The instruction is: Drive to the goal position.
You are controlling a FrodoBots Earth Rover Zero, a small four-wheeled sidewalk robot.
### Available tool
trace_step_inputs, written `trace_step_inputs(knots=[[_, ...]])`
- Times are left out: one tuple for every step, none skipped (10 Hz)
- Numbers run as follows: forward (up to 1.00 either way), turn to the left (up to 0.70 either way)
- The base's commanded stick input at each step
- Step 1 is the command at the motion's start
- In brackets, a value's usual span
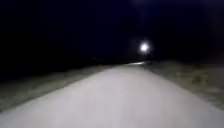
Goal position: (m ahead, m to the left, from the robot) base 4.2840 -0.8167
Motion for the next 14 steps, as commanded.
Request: trace_step_inputs(knots=[[1.00, 0.00], [1.00, 0.00], [1.00, 0.00], [1.00, 0.00], [1.00, 0.00], [1.00, 0.00], [1.00, 0.00], [1.00, 0.00], [1.00, 0.00], [1.00, 0.00], [1.00, 0.00], [1.00, 0.00], [1.00, 0.00], [1.00, 0.00]])
